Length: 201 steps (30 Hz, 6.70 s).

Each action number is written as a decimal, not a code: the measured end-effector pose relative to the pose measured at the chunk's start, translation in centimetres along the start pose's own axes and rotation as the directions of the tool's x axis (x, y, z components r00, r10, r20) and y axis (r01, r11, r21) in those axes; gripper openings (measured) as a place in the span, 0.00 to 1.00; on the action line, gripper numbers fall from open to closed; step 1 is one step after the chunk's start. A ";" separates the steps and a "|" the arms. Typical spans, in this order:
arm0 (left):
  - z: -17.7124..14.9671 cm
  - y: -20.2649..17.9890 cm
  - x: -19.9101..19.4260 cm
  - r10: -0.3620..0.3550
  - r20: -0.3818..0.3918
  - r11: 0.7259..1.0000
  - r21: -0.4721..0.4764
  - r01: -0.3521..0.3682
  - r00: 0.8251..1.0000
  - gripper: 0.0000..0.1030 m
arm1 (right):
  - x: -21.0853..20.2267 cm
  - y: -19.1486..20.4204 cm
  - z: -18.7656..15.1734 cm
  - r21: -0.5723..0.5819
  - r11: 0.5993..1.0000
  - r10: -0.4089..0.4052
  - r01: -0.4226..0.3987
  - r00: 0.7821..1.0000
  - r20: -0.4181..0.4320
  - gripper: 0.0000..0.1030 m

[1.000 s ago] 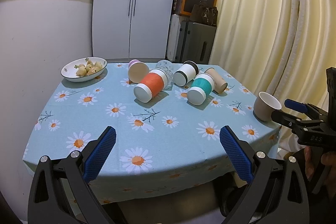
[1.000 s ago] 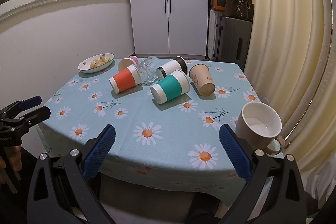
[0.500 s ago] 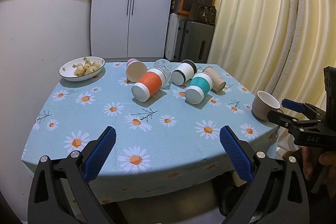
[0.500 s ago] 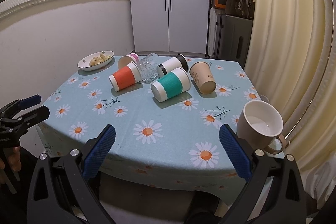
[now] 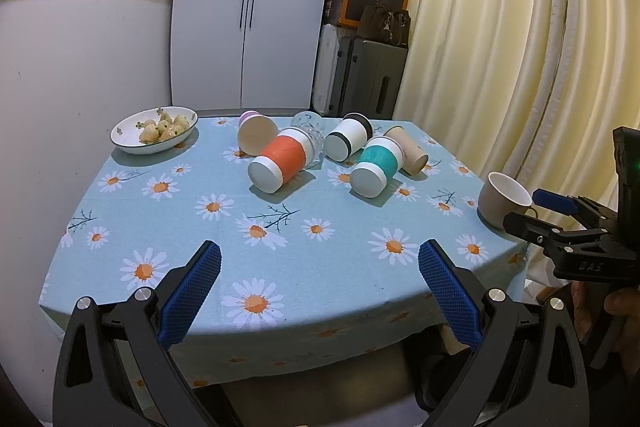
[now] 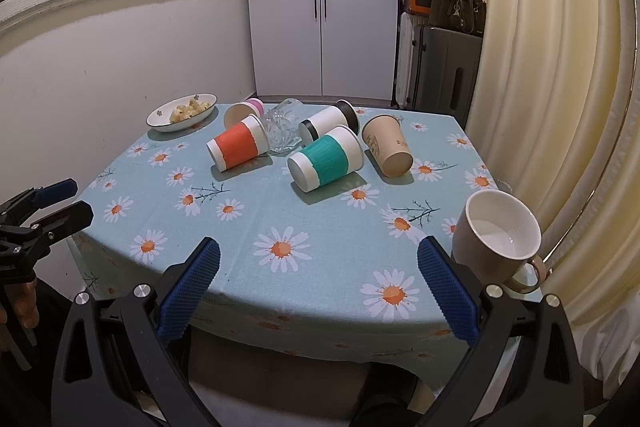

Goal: Flip cup upright

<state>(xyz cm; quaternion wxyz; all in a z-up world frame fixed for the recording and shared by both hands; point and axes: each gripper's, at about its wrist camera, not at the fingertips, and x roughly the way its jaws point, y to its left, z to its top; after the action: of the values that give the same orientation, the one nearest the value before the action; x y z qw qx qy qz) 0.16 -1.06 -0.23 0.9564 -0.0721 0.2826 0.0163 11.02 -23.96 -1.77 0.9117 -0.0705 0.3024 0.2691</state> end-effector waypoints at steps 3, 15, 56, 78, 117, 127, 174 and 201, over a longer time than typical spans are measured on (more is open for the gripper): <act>0.0 -0.1 0.0 0.000 -0.003 1.000 -0.001 0.000 1.000 0.94 | 0.1 0.0 0.0 -0.004 1.000 -0.003 0.003 1.000 -0.005 0.95; 0.0 -0.1 0.2 -0.012 -0.009 1.000 -0.002 0.012 1.000 0.94 | 0.6 0.2 0.0 -0.010 1.000 -0.004 0.004 1.000 -0.024 0.95; 11.7 0.3 14.7 -0.185 -0.163 0.983 -0.029 0.183 0.969 0.94 | 22.6 -8.9 9.1 0.684 0.728 0.362 -0.048 0.874 -0.324 0.88; 11.2 1.5 17.6 -0.257 -0.209 0.965 -0.102 0.241 0.943 0.94 | 22.5 -8.7 9.7 0.668 0.734 0.481 -0.123 0.789 -0.383 0.63; 2.0 6.9 13.0 -0.408 -0.396 0.884 -0.398 0.247 0.823 0.94 | 21.1 1.8 5.0 0.436 0.829 0.559 -0.350 0.517 -0.648 0.72; 2.4 7.0 13.4 -0.418 -0.397 0.873 -0.425 0.240 0.817 0.94 | 20.1 -0.2 5.9 0.492 0.797 0.602 -0.352 0.531 -0.596 0.72; 5.3 -1.2 21.0 -0.195 -0.656 0.960 -0.280 0.005 0.729 0.62 | 9.5 -10.2 5.7 0.589 0.713 0.635 -0.381 0.707 -0.312 0.72; 0.3 -5.7 11.9 0.213 0.226 0.976 -0.101 -0.195 0.951 0.62 | 10.0 -8.6 5.8 0.581 0.706 0.650 -0.405 0.696 -0.305 0.72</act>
<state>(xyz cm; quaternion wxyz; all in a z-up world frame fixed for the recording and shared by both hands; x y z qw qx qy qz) 10.72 -6.78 -5.68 0.9728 -0.0773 0.1723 0.1344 25.31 -25.10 -3.26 0.6708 0.1802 0.5851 0.4186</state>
